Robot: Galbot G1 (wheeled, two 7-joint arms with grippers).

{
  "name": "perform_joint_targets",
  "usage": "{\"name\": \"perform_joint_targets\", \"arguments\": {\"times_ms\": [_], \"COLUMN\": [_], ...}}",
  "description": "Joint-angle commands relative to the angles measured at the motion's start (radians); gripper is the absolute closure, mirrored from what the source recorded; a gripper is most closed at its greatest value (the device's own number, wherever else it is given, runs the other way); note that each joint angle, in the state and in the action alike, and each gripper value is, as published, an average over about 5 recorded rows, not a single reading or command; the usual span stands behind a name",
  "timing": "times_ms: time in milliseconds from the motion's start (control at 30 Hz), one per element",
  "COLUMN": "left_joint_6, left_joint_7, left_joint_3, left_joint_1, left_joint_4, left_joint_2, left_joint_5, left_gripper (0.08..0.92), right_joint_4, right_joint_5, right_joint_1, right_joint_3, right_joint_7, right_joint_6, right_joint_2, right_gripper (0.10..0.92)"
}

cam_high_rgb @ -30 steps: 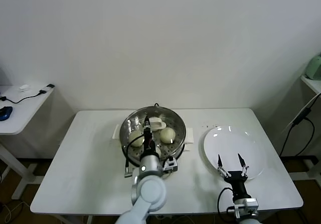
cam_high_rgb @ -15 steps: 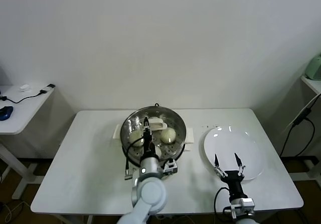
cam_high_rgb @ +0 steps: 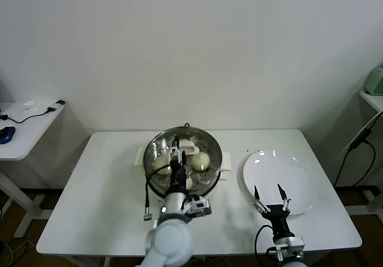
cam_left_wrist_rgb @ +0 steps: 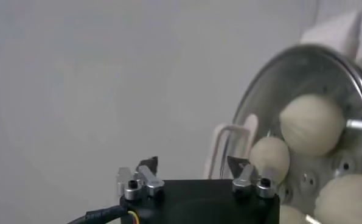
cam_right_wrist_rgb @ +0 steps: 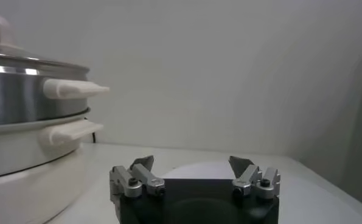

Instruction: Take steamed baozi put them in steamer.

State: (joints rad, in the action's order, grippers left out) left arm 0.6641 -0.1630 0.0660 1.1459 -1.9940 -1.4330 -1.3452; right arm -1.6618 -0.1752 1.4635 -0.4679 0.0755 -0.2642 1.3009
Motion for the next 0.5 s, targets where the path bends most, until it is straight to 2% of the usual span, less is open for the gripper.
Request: {"name": "perform_joint_targets", "arguments": {"times_ms": [33,133,233,367,500], "left_joint_6": [-0.369,-0.501,-0.577,-0.609,-0.649], "left_joint_7": [0.293,0.387,0.399,0.371,0.310], "left_joint_3": [-0.202,-0.344,-0.533,-0.747,-0.827], "left_joint_1": [0.135,0.185,0.240,0.299,0.358], "left_joint_4": [-0.204,-0.223,-0.224,-0.148,-0.050], "left_joint_2": [0.065,0.070,0.064,0.103,0.166], "left_joint_5": [0.773,1.059,1.359,1.675,1.751], "left_gripper": [0.244,0.193,0.179,0.177,0.177], "right_joint_4": [-0.009,-0.006,-0.008,0.000,0.014], "right_joint_5": [-0.042,-0.043,-0.044,-0.051,-0.069], "right_joint_1": [0.014,0.019,0.026,0.026,0.019], "right_joint_3": [0.015,0.019,0.014,0.002,-0.021], "right_joint_7": [0.020,0.012,0.007,0.022,0.024], "right_joint_6": [-0.029,-0.070,-0.092,-0.096,-0.092], "right_joint_2": [-0.037,-0.045,-0.042,-0.036,-0.029], "right_gripper": [0.203,0.202,0.203,0.203,0.202]}}
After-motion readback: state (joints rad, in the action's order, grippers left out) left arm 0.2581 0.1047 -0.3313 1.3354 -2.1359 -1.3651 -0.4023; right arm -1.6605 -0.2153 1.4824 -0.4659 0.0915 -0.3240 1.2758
